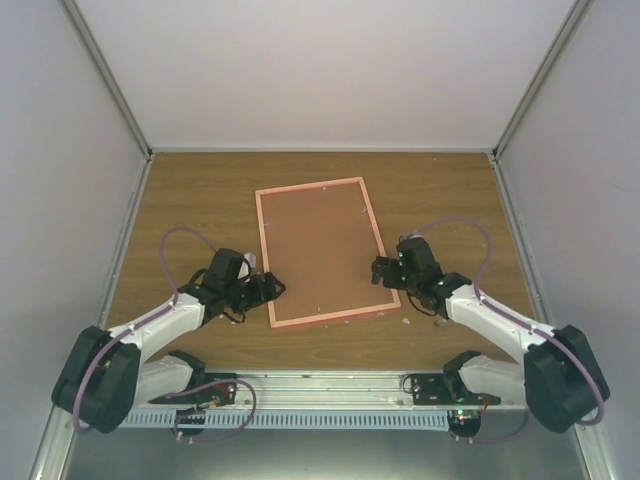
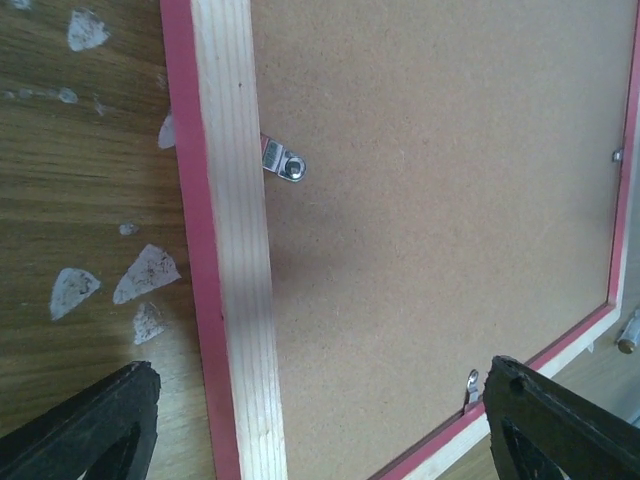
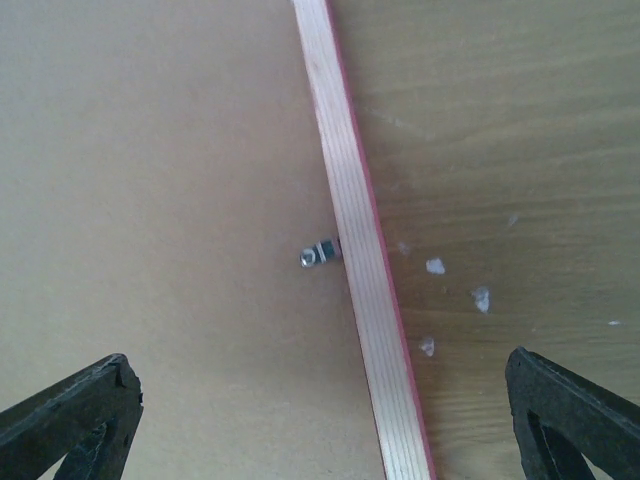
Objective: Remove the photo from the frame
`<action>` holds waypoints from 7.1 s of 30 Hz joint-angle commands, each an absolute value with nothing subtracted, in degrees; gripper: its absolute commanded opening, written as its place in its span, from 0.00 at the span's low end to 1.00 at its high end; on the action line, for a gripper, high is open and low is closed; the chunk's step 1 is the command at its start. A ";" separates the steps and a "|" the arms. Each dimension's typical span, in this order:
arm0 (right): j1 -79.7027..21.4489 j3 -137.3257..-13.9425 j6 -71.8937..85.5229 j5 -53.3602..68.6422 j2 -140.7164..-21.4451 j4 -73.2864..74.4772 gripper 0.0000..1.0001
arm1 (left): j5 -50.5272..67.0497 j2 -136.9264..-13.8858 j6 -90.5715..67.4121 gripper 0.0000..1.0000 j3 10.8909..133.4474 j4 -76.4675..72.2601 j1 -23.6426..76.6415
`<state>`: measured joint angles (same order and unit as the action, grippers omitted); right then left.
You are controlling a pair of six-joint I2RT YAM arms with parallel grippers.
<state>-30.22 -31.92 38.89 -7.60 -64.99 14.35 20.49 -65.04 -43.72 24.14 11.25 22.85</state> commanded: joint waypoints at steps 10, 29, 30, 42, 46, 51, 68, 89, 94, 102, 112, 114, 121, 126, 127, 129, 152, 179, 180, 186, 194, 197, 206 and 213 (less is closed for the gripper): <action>-28.57 -27.87 34.76 8.52 -73.87 10.81 1.00 | 21.14 -70.74 -41.57 0.90 27.10 7.03 26.82; -46.63 -22.72 49.20 9.92 -59.88 17.75 1.00 | 20.20 -62.47 -48.71 0.93 23.30 11.02 40.84; -46.62 -22.67 49.48 8.91 -58.80 18.67 1.00 | 20.17 -60.95 -49.11 0.93 22.61 11.41 40.87; -45.93 -31.76 48.67 -9.87 -52.80 32.41 1.00 | 6.88 -44.73 -45.16 0.99 28.91 27.92 37.19; -45.25 -33.93 49.03 -14.58 -52.86 32.31 1.00 | 2.53 -43.69 -41.85 0.99 34.32 31.78 36.83; -44.71 -37.00 48.47 -21.14 -56.41 32.75 1.00 | -1.65 -43.50 -38.13 0.99 38.13 32.70 36.83; -21.42 -27.01 56.32 -8.24 -49.22 39.67 0.99 | -4.86 -41.78 -33.57 0.99 37.28 25.56 36.48; -6.81 -37.16 54.86 -9.92 -57.21 50.66 0.95 | 3.66 -45.52 -32.14 0.99 35.75 20.46 35.07; -2.46 -36.64 55.60 -11.76 -57.73 52.74 1.00 | 3.51 -43.64 -32.02 0.99 35.64 20.86 35.07; 13.83 -35.67 48.29 -5.11 -57.32 48.62 1.00 | 3.94 -42.53 -31.73 0.99 34.55 20.39 35.07; 16.84 -34.60 45.59 0.81 -65.69 47.23 1.00 | 4.40 -42.07 -31.46 0.99 33.44 18.95 35.07; 16.86 -33.86 45.51 2.27 -66.42 47.40 0.98 | 4.36 -41.92 -31.37 0.99 33.42 18.88 35.07; 16.83 -31.42 44.85 5.08 -70.36 45.32 0.83 | 3.94 -41.02 -31.45 0.99 33.24 19.45 35.07; 16.72 -30.02 43.58 8.23 -69.47 43.82 0.69 | 3.26 -40.45 -31.38 0.99 33.21 19.98 35.07; 16.72 -30.02 43.06 8.83 -69.44 43.74 0.64 | 3.37 -40.46 -31.38 0.99 33.19 19.91 35.07; 16.44 -30.29 42.58 9.37 -69.23 43.84 0.51 | 3.71 -40.34 -31.35 0.99 33.18 19.91 35.11; 6.37 -40.20 41.31 8.33 -79.31 37.81 0.10 | 4.13 -40.15 -31.67 0.99 33.51 19.95 35.16; -6.93 -35.83 39.98 5.69 -76.37 44.98 0.41 | 8.64 -43.57 -34.27 0.99 33.08 17.11 34.98; -7.48 -35.93 39.94 5.43 -76.79 44.66 0.41 | 8.88 -43.85 -34.47 0.99 32.94 17.07 34.98; -10.84 -36.85 40.26 3.27 -80.81 43.33 0.32 | 10.90 -44.90 -35.80 0.99 31.91 15.73 34.98; -15.64 -38.10 41.92 -0.52 -80.86 42.59 0.16 | 13.77 -45.44 -36.82 0.99 31.96 14.90 34.98; -16.40 -38.75 41.54 -2.11 -78.92 42.99 0.09 | 15.07 -45.47 -37.36 0.99 31.94 14.45 34.98; -23.02 -45.98 37.65 -9.20 -71.37 46.84 0.01 | 17.07 -46.01 -38.23 0.99 32.70 12.92 34.98; -31.33 -48.30 28.83 -1.66 -64.45 38.55 0.01 | 22.11 -46.30 -39.48 0.99 32.62 8.16 34.98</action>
<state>-27.20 -47.94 34.61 -5.52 -67.20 43.94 18.20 -46.04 -38.22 32.51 15.22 35.44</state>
